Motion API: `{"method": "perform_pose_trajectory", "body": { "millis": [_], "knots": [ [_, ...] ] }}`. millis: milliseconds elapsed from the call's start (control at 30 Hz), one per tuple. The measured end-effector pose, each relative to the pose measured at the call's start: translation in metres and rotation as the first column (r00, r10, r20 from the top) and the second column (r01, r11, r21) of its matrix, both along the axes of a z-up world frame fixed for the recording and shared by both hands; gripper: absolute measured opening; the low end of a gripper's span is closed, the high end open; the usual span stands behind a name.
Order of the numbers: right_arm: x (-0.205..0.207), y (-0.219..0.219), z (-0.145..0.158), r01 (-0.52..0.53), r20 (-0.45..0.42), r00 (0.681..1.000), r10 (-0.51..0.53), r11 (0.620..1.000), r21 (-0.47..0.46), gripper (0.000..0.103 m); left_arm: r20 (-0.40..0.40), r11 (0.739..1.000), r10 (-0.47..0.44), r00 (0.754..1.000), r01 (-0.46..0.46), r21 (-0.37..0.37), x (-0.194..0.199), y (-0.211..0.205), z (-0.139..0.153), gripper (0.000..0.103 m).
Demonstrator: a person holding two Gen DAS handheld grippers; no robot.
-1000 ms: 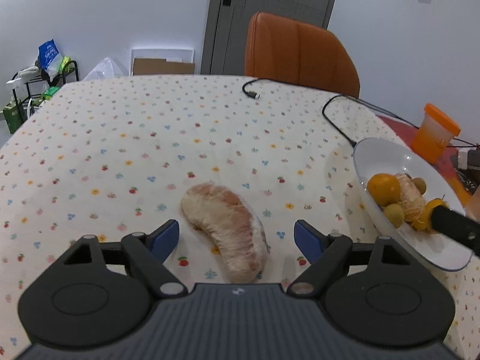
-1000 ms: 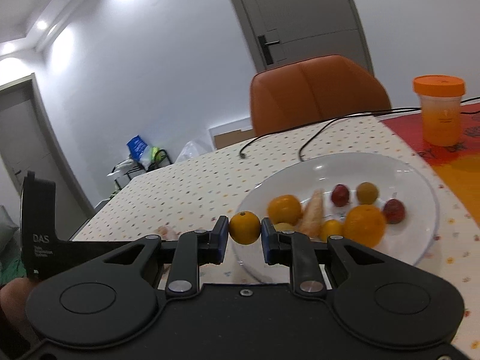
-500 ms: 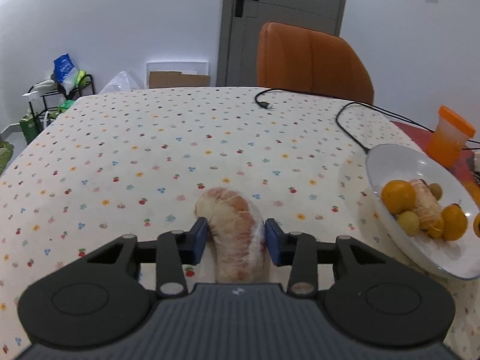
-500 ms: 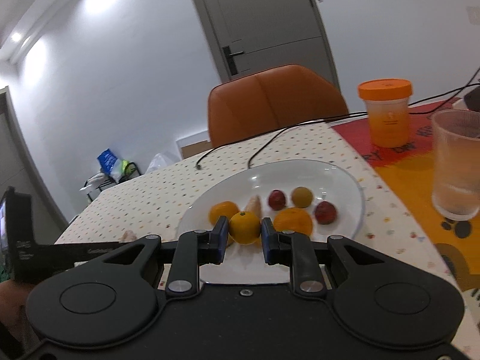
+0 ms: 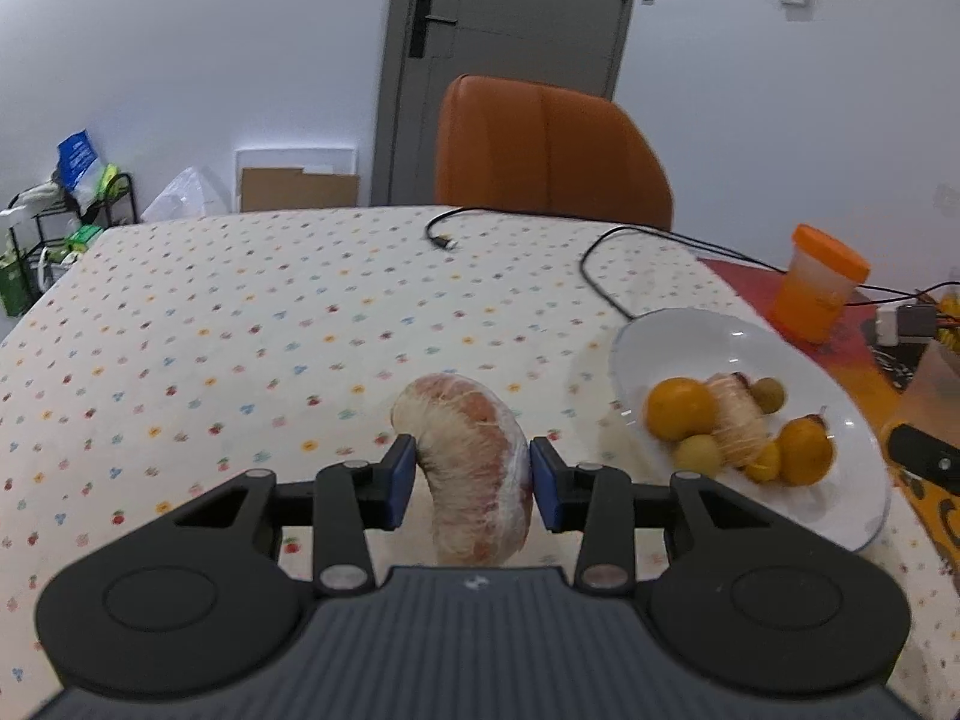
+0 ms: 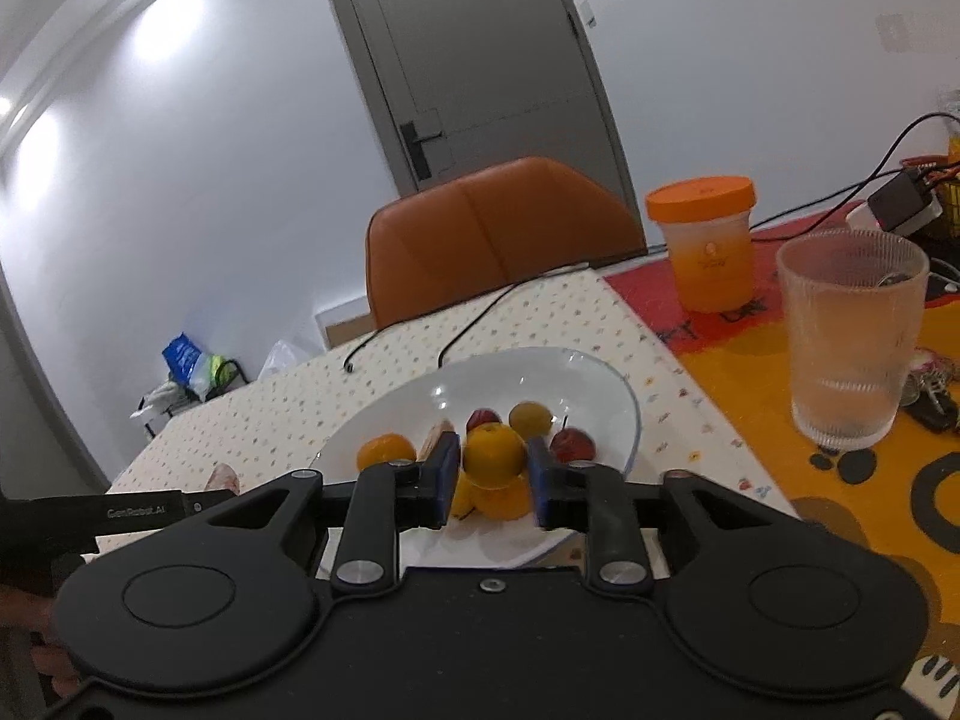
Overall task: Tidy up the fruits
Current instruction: 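Carry the apricot and pomelo piece over the white plate and open both tools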
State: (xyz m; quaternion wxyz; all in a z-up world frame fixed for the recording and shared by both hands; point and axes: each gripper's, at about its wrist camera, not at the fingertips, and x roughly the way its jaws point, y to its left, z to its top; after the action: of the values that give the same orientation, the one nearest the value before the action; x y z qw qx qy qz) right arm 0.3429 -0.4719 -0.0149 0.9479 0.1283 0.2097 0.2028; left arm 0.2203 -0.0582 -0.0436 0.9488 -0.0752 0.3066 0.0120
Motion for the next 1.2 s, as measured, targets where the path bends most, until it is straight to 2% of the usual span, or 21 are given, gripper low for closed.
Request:
{"method": "perform_pose_trajectory", "body": {
  "millis": [67,333,1033,1133,1200],
  "knots": [
    [-0.001,-0.002,0.002,0.008,0.01,1.0,-0.007,1.0,-0.01,0.037,0.011,1.0,-0.018,1.0,0.018,-0.006,0.0,-0.006,0.005,0.039],
    [-0.004,-0.018,-0.002,0.021,-0.009,1.0,-0.021,1.0,0.022,0.037,0.048,0.995,-0.099,0.994,0.1,-0.008,0.002,-0.04,0.023,0.039],
    [-0.005,-0.039,-0.008,0.029,-0.029,0.999,-0.027,0.998,0.058,0.038,0.071,0.977,-0.21,0.975,0.212,-0.026,0.009,-0.105,0.034,0.039],
    [-0.005,-0.039,-0.008,0.028,-0.029,0.999,-0.027,0.998,0.058,0.038,0.065,0.97,-0.235,0.97,0.238,-0.046,0.01,-0.112,0.035,0.04],
    [-0.006,-0.04,-0.008,0.028,-0.028,0.999,-0.026,0.998,0.057,0.039,0.068,0.963,-0.26,0.963,0.264,-0.052,0.01,-0.113,0.036,0.046]
  ]
}}
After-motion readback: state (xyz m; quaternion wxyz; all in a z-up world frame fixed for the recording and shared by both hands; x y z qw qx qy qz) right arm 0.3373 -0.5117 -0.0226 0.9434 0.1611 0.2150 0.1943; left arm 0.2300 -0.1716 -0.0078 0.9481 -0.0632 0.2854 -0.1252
